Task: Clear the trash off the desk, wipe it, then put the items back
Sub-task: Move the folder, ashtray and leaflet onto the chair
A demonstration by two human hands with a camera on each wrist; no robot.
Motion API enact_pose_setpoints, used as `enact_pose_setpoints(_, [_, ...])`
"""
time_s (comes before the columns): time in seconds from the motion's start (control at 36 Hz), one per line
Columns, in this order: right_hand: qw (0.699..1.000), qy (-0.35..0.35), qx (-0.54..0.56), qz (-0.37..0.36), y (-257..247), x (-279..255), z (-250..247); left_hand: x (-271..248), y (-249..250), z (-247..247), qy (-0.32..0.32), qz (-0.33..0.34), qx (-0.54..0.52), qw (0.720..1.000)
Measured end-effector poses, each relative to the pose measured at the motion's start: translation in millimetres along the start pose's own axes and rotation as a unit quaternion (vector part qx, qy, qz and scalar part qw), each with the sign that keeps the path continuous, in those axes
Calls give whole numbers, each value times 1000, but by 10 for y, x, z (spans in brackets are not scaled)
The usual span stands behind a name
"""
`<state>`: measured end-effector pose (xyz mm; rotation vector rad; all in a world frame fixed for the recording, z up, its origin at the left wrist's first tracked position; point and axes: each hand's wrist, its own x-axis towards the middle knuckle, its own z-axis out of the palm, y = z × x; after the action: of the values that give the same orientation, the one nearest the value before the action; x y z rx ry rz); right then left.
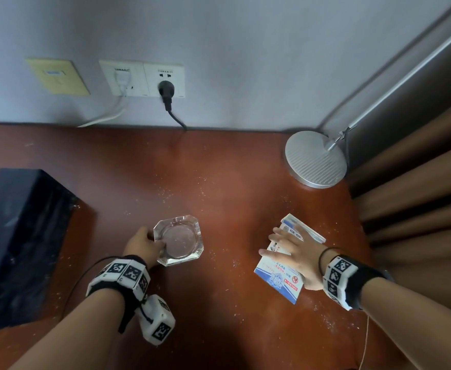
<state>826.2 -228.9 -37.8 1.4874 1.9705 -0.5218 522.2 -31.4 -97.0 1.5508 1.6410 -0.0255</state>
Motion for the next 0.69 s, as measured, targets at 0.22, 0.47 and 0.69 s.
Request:
enact_pose_setpoints(0.22, [998,51,32,18,0,-138,-288,38,-73,-73,11,6,-35,999])
enact_pose_setpoints(0.47, [761,339,505,225,35,-208,-563,-51,40,-289,-50,-7,-239,970])
enact_pose_setpoints(0.69, [328,366,844,212,-161,-358,-587,-439,302,-822,-49,45,-430,901])
